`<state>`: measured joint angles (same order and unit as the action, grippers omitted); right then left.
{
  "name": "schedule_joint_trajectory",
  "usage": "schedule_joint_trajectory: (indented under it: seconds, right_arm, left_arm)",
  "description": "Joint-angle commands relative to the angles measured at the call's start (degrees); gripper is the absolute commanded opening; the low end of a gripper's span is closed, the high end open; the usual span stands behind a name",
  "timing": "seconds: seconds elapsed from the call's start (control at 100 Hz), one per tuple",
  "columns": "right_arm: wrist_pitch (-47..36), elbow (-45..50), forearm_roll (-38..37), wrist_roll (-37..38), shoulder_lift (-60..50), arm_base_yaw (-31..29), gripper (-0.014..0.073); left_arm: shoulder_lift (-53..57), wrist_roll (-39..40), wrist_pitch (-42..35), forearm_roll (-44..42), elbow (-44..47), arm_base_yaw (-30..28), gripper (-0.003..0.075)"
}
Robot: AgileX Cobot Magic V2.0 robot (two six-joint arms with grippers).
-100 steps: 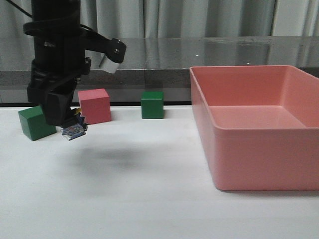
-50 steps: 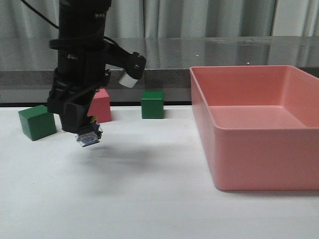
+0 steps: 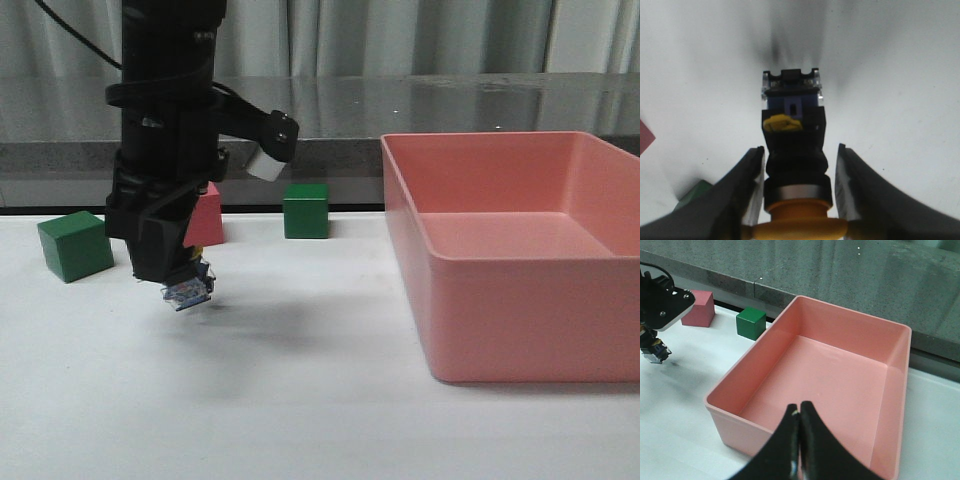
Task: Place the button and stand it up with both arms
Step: 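Lower the upright button onto the table with the left gripper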
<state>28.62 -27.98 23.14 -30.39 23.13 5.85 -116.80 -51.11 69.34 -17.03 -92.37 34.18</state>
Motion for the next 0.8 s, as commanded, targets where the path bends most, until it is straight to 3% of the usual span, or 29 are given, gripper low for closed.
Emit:
schedule_joint_trajectory:
  seconds: [0.0, 0.66, 0.79]
  right_arm:
    - [-3.4, -1.5, 0.8, 0.1, 0.1, -0.4, -0.006]
    - [-3.4, -1.5, 0.8, 0.1, 0.1, -0.4, -0.006]
    - [-3.4, -1.5, 0.8, 0.1, 0.1, -0.4, -0.006]
  left_arm:
    - [2.7, 0.7, 3.9, -0.4, 0.5, 0.3, -0.0008]
    - [2.8, 0.7, 3.9, -2.6, 3.0, 0.3, -0.0007]
    - [2.8, 0.7, 3.9, -1.5, 2.5, 0.3, 0.0046]
